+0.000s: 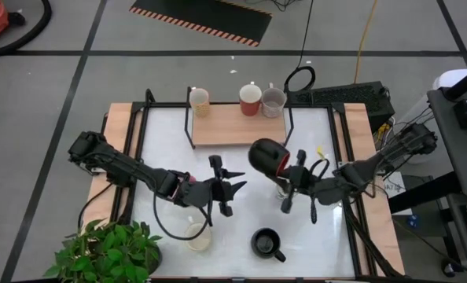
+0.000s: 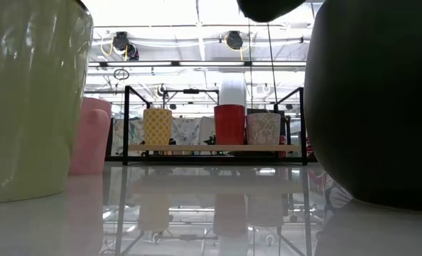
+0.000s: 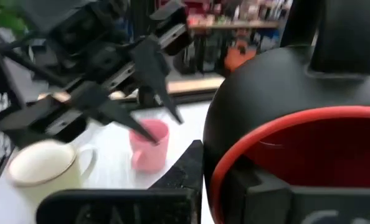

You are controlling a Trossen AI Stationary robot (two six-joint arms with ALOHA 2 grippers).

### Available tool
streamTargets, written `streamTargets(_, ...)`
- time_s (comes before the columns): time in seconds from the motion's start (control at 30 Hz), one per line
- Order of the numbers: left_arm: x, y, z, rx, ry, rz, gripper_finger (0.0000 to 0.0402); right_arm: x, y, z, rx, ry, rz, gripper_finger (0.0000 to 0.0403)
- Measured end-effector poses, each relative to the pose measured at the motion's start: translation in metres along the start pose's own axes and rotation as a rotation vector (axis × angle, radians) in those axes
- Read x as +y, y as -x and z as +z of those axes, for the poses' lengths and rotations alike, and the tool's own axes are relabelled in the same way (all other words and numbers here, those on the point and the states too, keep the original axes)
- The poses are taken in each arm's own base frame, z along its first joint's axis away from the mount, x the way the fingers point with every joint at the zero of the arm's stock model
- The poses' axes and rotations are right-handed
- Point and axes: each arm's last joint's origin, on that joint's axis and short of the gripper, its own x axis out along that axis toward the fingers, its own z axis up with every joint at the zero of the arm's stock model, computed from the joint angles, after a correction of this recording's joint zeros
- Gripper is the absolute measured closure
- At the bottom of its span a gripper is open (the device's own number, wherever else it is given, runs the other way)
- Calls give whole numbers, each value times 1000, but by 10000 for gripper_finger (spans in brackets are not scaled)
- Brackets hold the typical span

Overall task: Place coffee mugs
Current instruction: Put the orange mug on the shelf

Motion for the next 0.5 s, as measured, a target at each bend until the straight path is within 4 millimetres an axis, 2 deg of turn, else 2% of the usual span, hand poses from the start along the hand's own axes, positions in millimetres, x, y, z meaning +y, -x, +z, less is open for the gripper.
streamTargets(0.13,-3,2,-3,30,-4,-9,246,-4,-12,-28,-104,-40,-13,388)
streamTargets(0.27,-2,2,-8,80,-16,44,187,-12,-18,-49,-182,-67,30,388)
streamTargets(0.4,0,3,-8,97,-9,110,131,-19,-21,-53,-194,-75,64,388)
streamTargets(0.5,4,6,-5,83,-3,115,113,-21,-23,-53,-186,-70,50,388)
